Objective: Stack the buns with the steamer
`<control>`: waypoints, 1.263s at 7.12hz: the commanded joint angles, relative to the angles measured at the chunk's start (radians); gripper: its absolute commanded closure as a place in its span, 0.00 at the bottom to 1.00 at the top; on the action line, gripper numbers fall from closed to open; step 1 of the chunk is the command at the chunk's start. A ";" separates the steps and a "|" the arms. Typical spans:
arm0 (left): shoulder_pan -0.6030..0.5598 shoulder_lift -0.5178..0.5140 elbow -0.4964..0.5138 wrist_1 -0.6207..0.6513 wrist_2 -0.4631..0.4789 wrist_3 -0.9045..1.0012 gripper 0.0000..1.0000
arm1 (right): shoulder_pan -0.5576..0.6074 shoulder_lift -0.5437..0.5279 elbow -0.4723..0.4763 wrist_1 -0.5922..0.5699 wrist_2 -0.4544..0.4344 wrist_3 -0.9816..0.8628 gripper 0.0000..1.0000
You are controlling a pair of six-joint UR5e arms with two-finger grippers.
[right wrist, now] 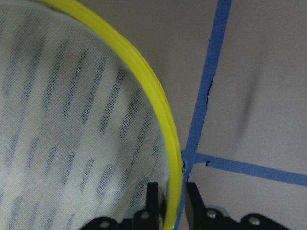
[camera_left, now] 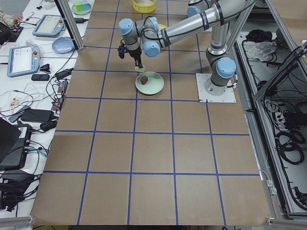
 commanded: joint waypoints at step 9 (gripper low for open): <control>-0.580 -0.116 0.030 0.320 -0.093 -0.626 0.00 | 0.331 -0.404 0.054 0.423 -0.021 0.480 1.00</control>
